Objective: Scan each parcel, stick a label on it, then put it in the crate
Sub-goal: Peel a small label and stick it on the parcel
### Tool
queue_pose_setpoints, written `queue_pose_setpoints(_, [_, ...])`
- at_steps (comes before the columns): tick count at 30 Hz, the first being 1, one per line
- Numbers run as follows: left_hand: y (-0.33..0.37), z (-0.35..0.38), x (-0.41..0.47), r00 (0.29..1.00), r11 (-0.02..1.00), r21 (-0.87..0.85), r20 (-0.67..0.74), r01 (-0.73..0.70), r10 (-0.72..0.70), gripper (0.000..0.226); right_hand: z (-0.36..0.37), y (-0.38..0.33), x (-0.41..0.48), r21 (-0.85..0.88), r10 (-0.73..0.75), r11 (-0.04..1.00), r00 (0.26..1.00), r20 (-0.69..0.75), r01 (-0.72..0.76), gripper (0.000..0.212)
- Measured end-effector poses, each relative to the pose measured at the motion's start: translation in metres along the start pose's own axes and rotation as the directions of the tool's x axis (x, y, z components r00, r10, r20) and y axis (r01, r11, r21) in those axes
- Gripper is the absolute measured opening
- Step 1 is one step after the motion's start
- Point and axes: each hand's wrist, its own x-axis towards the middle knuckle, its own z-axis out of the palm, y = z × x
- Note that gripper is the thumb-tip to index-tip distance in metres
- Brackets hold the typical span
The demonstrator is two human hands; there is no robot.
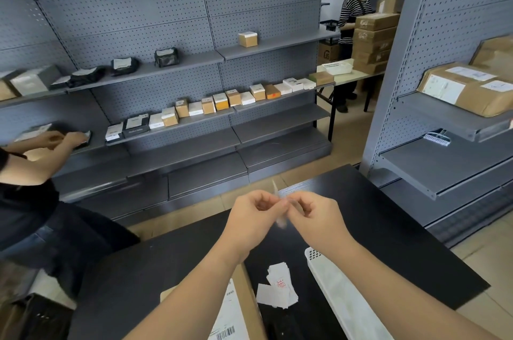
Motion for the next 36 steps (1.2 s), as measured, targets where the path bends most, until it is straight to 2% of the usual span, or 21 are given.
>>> queue_pose_setpoints(4, [-0.001,0.002,0.003,0.999,0.999,0.004,-0.013,0.049,-0.049,0.013,-0.001,0.006,0.003,0.050,0.072,0.996,0.996,-0.044,-0.070,0.013])
queue_pose_setpoints(8, [-0.006,0.006,0.003,0.982,0.971,-0.167,-0.049,0.170,-0.180,0.008,-0.003,0.009,0.002,0.295,0.275,0.922,0.961,-0.043,-0.251,0.007])
queue_pose_setpoints(10, [-0.009,0.008,0.002,0.977,0.962,-0.200,-0.068,0.187,-0.204,0.007,-0.006,0.014,0.001,0.287,0.317,0.910,0.948,-0.018,-0.299,0.007])
queue_pose_setpoints(13, [-0.011,0.013,0.000,0.988,0.982,-0.145,-0.072,0.124,-0.135,0.006,-0.008,0.021,0.001,0.135,0.301,0.943,0.953,0.045,-0.304,0.003])
queue_pose_setpoints(15, [-0.011,0.017,-0.002,0.997,0.995,-0.075,-0.054,0.059,-0.063,0.008,-0.008,0.022,0.001,0.081,0.282,0.954,0.956,0.077,-0.288,0.010])
queue_pose_setpoints(17, [-0.010,0.021,-0.003,0.999,0.999,-0.039,-0.041,0.010,-0.012,0.012,-0.008,0.020,0.002,0.057,0.260,0.963,0.964,0.058,-0.263,0.014])
queue_pose_setpoints(19, [-0.010,0.023,-0.002,0.999,1.000,-0.015,-0.047,-0.014,0.013,0.013,-0.008,0.017,0.004,0.014,0.237,0.971,0.971,0.014,-0.238,0.007])
queue_pose_setpoints(24, [-0.015,0.023,0.001,0.998,0.996,-0.086,-0.054,0.033,-0.038,0.004,-0.011,0.020,0.007,-0.031,0.247,0.969,0.969,-0.005,-0.247,0.009])
queue_pose_setpoints(27, [-0.018,0.024,-0.001,0.997,0.984,-0.160,0.029,0.072,-0.068,0.008,-0.009,0.023,0.007,0.011,0.285,0.959,0.958,-0.019,-0.284,0.013])
queue_pose_setpoints(30, [-0.017,0.023,-0.003,0.988,0.947,-0.296,0.128,0.121,-0.086,0.015,-0.007,0.027,0.005,-0.009,0.248,0.968,0.967,-0.057,-0.249,0.016])
queue_pose_setpoints(36, [-0.013,0.028,0.007,0.997,0.986,-0.149,0.043,0.067,-0.062,0.009,-0.009,0.028,0.002,-0.035,0.142,0.989,0.990,-0.006,-0.143,0.012])
